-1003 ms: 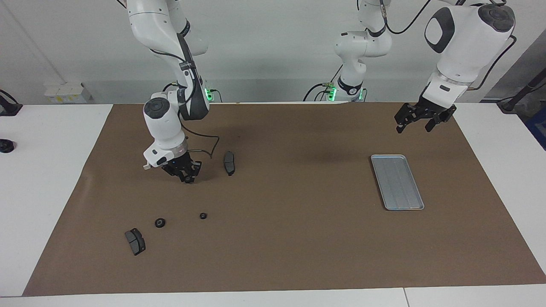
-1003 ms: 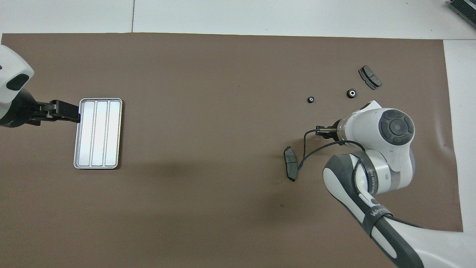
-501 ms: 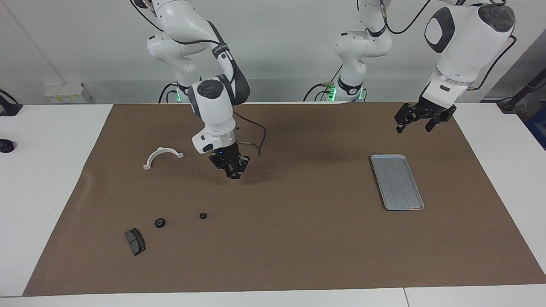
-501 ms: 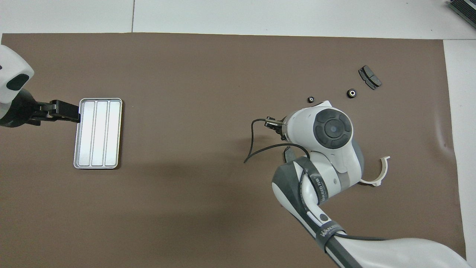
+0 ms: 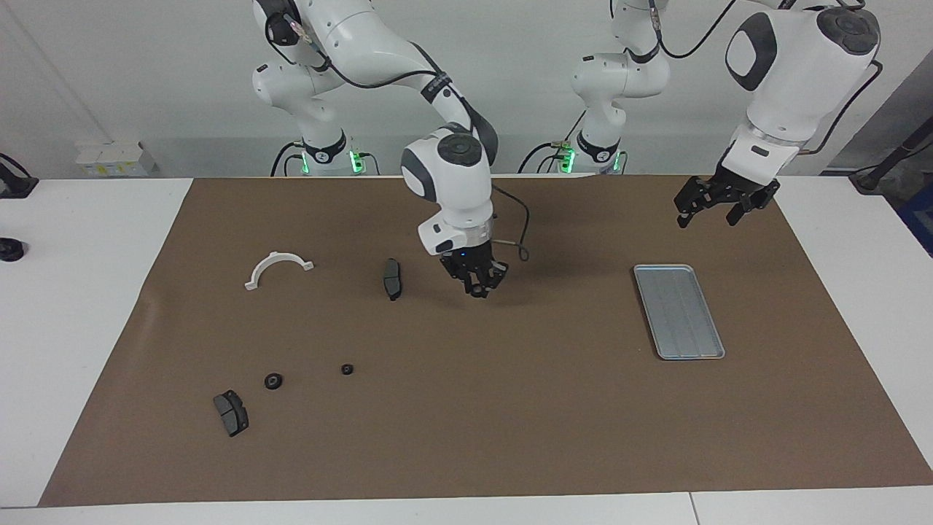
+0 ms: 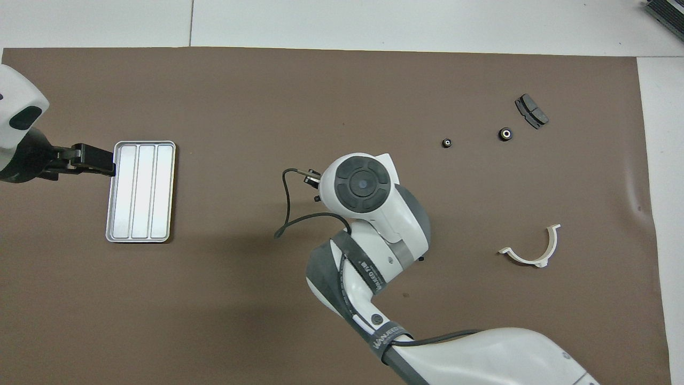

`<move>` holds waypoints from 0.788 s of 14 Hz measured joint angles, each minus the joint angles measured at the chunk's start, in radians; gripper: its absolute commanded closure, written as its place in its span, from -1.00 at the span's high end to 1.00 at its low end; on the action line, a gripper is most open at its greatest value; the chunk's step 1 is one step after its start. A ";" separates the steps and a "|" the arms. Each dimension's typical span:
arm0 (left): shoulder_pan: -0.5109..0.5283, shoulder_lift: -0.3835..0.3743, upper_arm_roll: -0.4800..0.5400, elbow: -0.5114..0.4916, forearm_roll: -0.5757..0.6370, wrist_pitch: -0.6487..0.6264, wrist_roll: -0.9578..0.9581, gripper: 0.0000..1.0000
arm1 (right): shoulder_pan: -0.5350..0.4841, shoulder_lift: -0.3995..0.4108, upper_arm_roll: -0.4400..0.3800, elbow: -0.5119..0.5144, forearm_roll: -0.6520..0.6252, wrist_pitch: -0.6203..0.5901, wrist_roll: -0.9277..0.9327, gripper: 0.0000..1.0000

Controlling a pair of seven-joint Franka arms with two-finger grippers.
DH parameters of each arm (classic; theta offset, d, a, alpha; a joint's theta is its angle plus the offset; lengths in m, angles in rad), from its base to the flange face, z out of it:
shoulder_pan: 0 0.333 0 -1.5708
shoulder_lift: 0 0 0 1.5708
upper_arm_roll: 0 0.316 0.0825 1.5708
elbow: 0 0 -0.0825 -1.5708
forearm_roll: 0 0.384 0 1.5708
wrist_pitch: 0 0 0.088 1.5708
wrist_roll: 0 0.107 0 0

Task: Pick bearing gear from pile to tray
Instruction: 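Carry the gear with the right gripper toward the table center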

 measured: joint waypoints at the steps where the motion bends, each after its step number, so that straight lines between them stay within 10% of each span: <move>1: 0.000 0.000 0.000 0.000 0.000 0.000 0.000 1.00 | 0.025 0.038 -0.001 0.045 -0.006 -0.013 0.038 -1.00; 9: 0.000 0.000 0.000 0.000 0.000 0.000 0.000 1.00 | 0.114 0.208 -0.001 0.252 -0.031 -0.046 0.113 -0.97; 11: 0.000 0.000 0.000 0.000 0.000 0.000 0.000 1.00 | 0.135 0.219 -0.001 0.247 -0.040 -0.046 0.113 -0.63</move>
